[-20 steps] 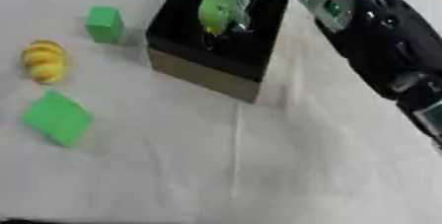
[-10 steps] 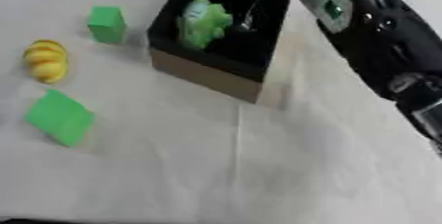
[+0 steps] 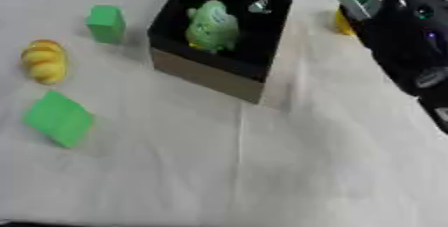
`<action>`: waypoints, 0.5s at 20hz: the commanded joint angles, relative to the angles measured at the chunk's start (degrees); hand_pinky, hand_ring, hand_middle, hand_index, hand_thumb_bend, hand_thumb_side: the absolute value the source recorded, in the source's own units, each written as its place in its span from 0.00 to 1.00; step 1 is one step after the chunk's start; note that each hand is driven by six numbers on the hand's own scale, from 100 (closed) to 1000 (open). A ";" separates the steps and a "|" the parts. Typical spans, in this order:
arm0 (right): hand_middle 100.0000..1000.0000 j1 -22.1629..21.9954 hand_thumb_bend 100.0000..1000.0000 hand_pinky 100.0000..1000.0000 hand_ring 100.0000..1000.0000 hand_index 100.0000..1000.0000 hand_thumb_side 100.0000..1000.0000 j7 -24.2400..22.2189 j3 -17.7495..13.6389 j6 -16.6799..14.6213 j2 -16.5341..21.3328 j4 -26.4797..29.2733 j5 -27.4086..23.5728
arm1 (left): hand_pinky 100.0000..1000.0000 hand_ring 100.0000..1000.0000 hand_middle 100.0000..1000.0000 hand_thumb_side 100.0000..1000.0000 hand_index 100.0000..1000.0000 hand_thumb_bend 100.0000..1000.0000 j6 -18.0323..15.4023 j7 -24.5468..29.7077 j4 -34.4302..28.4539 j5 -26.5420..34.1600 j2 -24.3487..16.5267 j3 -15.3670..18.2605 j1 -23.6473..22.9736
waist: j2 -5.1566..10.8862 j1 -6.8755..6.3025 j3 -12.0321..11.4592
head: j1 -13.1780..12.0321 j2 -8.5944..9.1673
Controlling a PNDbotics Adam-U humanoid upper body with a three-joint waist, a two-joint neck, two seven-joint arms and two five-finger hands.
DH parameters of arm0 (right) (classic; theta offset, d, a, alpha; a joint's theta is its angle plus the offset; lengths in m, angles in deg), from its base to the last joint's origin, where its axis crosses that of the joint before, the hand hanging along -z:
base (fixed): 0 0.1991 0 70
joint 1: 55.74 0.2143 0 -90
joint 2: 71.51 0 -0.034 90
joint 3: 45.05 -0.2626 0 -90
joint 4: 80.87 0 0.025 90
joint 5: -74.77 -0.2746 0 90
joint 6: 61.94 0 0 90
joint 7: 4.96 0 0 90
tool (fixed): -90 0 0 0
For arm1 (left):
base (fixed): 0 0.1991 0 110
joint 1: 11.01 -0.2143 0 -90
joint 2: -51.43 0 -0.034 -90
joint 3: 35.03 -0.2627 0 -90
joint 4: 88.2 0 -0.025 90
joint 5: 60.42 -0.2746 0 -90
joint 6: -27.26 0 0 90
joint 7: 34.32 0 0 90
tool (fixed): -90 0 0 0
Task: Pick up objects on the table and place them in the box.
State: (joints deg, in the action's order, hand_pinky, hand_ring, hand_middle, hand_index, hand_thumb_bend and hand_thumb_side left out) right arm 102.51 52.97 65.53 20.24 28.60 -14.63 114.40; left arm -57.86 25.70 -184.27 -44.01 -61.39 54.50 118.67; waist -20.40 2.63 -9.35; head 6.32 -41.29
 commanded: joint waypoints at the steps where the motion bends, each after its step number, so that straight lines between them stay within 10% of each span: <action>1: 0.86 -0.42 0.30 0.93 0.99 0.89 0.13 0.44 -2.91 1.17 6.35 2.18 -1.51 | 0.76 0.85 0.75 0.52 0.93 0.36 -0.08 -0.31 -0.40 -0.24 -2.09 0.85 0.32 | 1.63 0.42 0.26 | -0.78 -0.07; 10: 0.88 -7.64 0.28 0.94 1.00 0.90 0.12 -1.21 -8.27 1.74 16.79 4.46 -5.50 | 0.76 0.85 0.75 0.52 0.93 0.36 -0.06 -0.51 -0.63 -0.20 -2.54 1.13 -0.10 | 1.16 -0.74 1.26 | -1.79 -0.18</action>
State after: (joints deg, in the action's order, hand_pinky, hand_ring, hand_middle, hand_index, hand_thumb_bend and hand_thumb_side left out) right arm 94.07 52.11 58.39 21.95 42.45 -11.40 109.60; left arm -57.87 25.45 -184.27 -44.01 -61.49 54.79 117.95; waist -20.41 2.60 -8.06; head 4.69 -41.30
